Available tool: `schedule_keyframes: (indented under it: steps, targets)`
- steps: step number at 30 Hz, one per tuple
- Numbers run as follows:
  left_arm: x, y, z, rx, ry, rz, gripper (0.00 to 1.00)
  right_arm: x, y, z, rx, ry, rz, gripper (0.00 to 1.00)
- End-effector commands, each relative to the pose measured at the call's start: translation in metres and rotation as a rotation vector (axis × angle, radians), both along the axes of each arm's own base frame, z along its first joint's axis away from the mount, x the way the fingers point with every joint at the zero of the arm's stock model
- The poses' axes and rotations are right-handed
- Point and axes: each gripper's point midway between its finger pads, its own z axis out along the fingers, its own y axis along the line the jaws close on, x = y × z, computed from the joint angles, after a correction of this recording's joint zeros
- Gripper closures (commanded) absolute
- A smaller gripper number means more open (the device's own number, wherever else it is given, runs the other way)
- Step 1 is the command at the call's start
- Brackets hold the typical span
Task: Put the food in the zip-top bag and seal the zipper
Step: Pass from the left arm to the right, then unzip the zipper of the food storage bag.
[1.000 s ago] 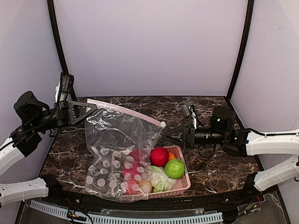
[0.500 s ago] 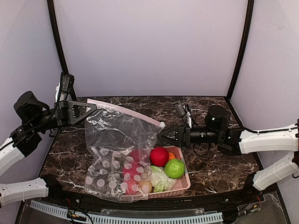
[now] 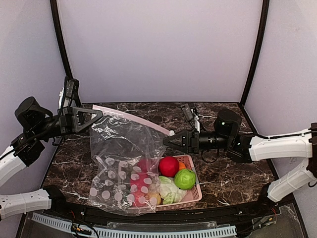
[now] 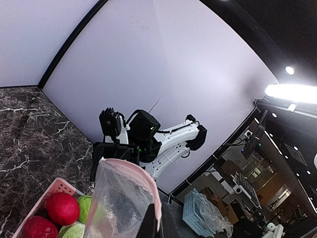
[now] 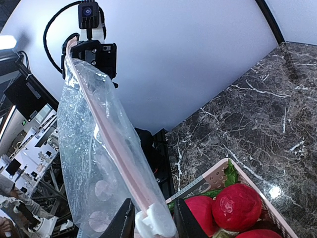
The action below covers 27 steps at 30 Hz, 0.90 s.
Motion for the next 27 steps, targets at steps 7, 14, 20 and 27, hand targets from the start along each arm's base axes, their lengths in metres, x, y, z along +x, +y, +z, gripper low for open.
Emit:
schedule_keyframes:
  steps: [7, 14, 20, 27]
  targets:
    - [0.011, 0.010, -0.007, 0.071, -0.027, 0.125, 0.99, -0.004, -0.015, 0.031, 0.054, -0.062, -0.027, 1.00]
    - [0.026, 0.017, -0.037, 0.180, 0.052, 0.225, 0.99, -0.011, -0.043, 0.064, 0.050, -0.143, -0.111, 1.00]
    - [0.034, 0.029, -0.047, 0.315, 0.010, 0.310, 0.61, -0.017, -0.066, 0.084, -0.044, -0.181, -0.169, 1.00]
    - [0.040, 0.041, -0.030, 0.537, -0.137, 0.347, 0.19, -0.030, -0.080, 0.083, -0.228, -0.139, -0.128, 1.00]
